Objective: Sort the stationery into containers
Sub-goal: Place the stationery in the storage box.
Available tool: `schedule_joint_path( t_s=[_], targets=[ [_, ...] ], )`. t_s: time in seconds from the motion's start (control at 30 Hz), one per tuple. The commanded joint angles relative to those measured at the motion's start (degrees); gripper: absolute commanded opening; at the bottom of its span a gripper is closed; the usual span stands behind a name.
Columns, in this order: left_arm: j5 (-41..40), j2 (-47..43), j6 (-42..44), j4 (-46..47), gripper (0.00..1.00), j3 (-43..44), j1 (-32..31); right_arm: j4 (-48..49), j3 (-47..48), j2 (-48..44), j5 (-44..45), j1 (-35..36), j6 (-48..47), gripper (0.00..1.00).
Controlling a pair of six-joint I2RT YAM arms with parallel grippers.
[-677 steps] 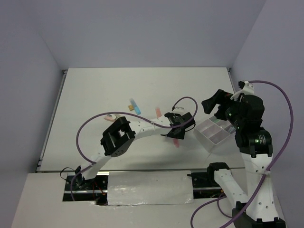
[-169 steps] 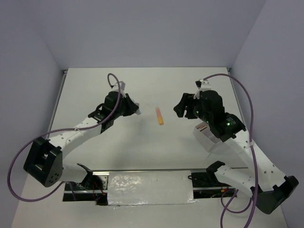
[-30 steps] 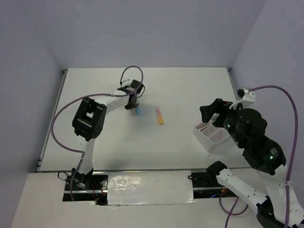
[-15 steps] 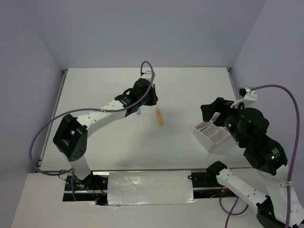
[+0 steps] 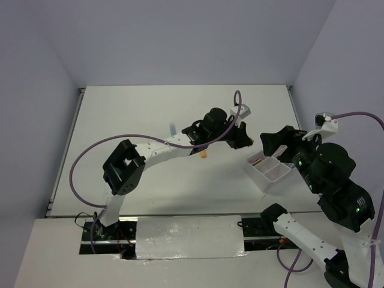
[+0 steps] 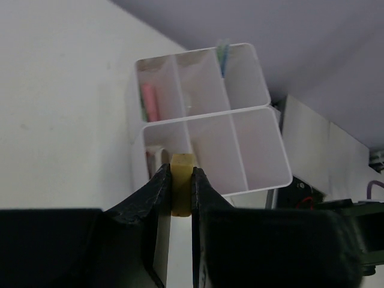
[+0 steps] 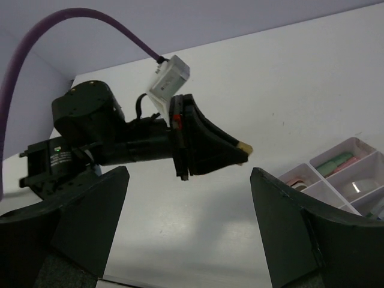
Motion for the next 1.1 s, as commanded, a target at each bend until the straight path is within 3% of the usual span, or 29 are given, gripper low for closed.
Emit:
schedule_joint_path(
  t_s=[0.0, 0.13, 0.3, 0.9, 0.93, 1.03, 1.07],
  targets=[
    [8.85, 4.09, 2.47, 6.49, 0.00, 5.28, -1.70, -0.65, 2.26, -0.90, 0.84, 0.02, -0.08, 0.90],
    [12.10, 8.32, 1.42, 8.16, 0.02, 9.93, -3.29, -1.27, 2.70, -1.51, 1.01, 0.02, -0.26, 0.90],
    [9.40, 12.90, 4.13, 3.69, 0.03, 15.21, -5.66, -2.24, 3.31, -2.21, 1.28, 0.02, -0.61, 0.90],
    [5.61, 20.02, 5.02, -0.36, 0.22, 21.11, -7.43, -1.97, 2.61, -2.74, 1.28, -0.07, -1.75, 0.90],
    [5.60, 20.02, 5.02, -0.36, 0.24, 21.02, -7.43, -1.97, 2.61, -2.66, 1.28, 0.02, -1.84, 0.90],
    [5.78, 19.85, 4.49, 0.42, 0.52, 20.23, -7.43, -1.97, 2.78, -2.48, 1.19, -0.07, -1.92, 0.90],
    [5.95, 19.85, 4.41, 0.60, 0.56, 20.05, -7.43, -1.89, 2.79, -2.48, 1.10, 0.02, -1.93, 0.90]
  ],
)
